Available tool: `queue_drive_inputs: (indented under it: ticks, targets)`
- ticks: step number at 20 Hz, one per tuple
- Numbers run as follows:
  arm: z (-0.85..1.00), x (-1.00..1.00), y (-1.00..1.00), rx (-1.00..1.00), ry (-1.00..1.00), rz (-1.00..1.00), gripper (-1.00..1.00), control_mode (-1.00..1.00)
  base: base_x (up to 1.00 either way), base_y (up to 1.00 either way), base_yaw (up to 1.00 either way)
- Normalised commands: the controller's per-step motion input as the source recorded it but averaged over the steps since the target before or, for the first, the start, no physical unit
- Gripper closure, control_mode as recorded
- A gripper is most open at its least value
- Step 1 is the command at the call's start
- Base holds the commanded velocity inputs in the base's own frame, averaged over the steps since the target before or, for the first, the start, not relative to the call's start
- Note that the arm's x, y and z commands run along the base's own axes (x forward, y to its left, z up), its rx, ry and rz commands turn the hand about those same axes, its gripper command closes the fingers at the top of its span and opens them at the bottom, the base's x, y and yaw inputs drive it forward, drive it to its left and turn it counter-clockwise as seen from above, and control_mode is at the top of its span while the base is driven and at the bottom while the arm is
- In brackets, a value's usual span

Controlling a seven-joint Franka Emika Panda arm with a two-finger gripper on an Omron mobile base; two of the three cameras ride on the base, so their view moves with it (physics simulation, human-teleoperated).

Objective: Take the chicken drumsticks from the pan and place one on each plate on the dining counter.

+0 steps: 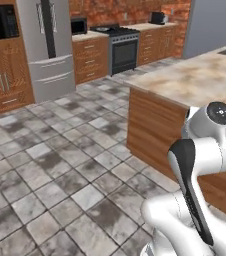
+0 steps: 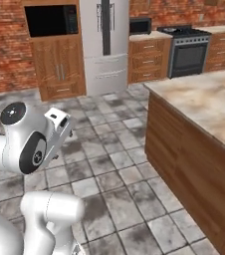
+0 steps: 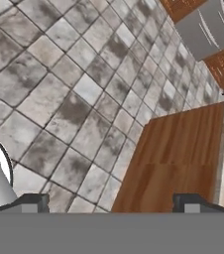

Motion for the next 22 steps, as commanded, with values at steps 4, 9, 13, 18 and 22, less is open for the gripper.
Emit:
queue_drive_inputs:
  ticks: [4, 9, 13, 18, 22]
  targets:
    - [0.0, 0.0, 0.0, 0.0, 0.0, 0.0, -1.0, 1.0, 1.0, 0.66, -0.15]
    - [0.0, 0.0, 0.0, 0.0, 0.0, 0.0, -1.0, 1.0, 1.0, 0.71, -0.16]
    - [0.0, 0.0, 0.0, 0.0, 0.0, 0.0, -1.0, 1.0, 1.0, 0.67, -0.16]
    - [0.0, 0.0, 0.0, 0.0, 0.0, 0.0, -1.0, 1.0, 1.0, 0.64, -0.18]
    - [0.0, 0.0, 0.0, 0.0, 0.0, 0.0, -1.0, 1.0, 1.0, 0.66, -0.2]
